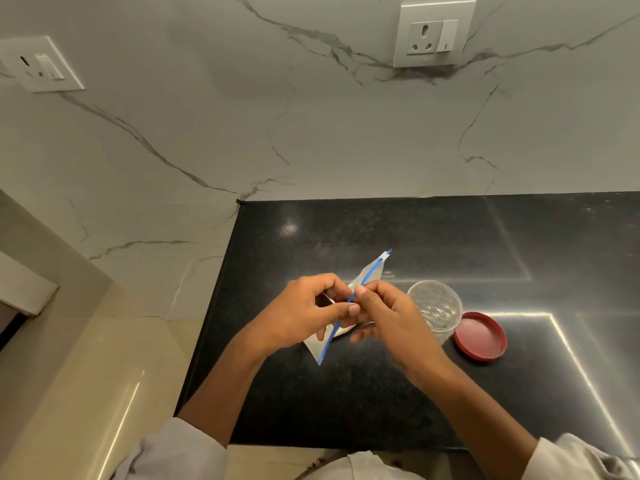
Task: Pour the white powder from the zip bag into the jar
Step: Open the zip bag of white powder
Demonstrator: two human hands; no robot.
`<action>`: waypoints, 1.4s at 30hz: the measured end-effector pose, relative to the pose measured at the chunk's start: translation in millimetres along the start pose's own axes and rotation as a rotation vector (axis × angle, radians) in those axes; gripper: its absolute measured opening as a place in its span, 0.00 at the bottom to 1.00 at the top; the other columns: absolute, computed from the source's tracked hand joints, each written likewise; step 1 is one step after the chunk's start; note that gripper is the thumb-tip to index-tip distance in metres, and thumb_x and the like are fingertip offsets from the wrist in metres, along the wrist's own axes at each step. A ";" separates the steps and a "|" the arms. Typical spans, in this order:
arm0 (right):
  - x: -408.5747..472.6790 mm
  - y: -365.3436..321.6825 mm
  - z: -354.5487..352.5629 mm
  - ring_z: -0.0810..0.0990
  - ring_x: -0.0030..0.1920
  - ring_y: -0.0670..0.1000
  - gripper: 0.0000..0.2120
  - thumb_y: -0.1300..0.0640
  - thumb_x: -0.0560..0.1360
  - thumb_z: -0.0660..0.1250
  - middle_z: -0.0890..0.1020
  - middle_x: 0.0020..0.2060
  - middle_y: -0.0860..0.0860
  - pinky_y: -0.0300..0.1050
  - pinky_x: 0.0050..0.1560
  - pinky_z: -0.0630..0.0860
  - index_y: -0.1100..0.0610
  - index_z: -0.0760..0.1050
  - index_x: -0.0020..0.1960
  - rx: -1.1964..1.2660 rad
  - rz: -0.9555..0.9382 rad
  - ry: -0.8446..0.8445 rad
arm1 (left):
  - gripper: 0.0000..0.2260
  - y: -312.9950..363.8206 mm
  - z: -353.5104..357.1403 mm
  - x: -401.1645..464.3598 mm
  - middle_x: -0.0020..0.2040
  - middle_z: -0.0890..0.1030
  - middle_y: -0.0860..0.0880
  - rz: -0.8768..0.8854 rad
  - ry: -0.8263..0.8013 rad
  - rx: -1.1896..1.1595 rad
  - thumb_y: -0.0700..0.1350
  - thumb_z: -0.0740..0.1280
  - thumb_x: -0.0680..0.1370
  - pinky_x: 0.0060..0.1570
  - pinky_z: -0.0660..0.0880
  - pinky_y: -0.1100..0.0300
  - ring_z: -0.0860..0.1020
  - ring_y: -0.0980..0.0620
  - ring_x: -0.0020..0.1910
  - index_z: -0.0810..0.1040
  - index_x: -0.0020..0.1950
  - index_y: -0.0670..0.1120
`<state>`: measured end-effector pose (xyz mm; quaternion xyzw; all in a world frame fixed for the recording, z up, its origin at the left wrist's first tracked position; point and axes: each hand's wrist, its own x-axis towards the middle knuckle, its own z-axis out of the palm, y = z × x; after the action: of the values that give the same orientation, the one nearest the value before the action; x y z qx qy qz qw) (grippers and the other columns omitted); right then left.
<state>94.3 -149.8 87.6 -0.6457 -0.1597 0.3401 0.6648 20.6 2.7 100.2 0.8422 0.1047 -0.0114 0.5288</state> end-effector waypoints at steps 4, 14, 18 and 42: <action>1.2 -0.8 -4.9 0.84 0.44 0.62 0.10 0.60 0.81 0.59 0.84 0.40 0.62 0.57 0.43 0.78 0.64 0.75 0.47 0.000 -0.006 -0.007 | 0.05 -0.3 3.3 -0.8 0.44 0.84 0.49 -0.037 0.008 -0.095 0.45 0.68 0.78 0.39 0.82 0.57 0.83 0.51 0.42 0.80 0.52 0.47; -0.9 5.0 -12.8 0.84 0.48 0.61 0.10 0.61 0.81 0.60 0.84 0.46 0.63 0.55 0.48 0.80 0.69 0.74 0.52 0.027 -0.051 -0.089 | 0.04 0.6 3.9 1.4 0.43 0.85 0.45 -0.105 0.040 -0.211 0.41 0.68 0.78 0.40 0.81 0.59 0.84 0.45 0.43 0.81 0.49 0.43; -1.0 7.7 -12.5 0.84 0.48 0.63 0.10 0.60 0.80 0.62 0.84 0.45 0.63 0.55 0.48 0.80 0.68 0.75 0.51 0.057 -0.062 -0.077 | 0.03 1.9 4.6 2.5 0.42 0.84 0.45 -0.111 0.036 -0.207 0.40 0.68 0.78 0.40 0.81 0.59 0.83 0.48 0.41 0.81 0.48 0.43; -0.8 19.8 -11.9 0.83 0.48 0.61 0.09 0.61 0.79 0.64 0.83 0.43 0.61 0.55 0.53 0.79 0.68 0.76 0.49 0.237 -0.073 -0.024 | 0.02 10.3 11.1 -3.8 0.40 0.82 0.57 0.006 0.112 0.090 0.46 0.68 0.78 0.34 0.73 0.72 0.81 0.62 0.41 0.80 0.48 0.52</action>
<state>96.7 -160.6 67.2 -0.5521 -0.1496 0.3400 0.7465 19.9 -12.1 104.9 0.8646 0.1311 0.0326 0.4839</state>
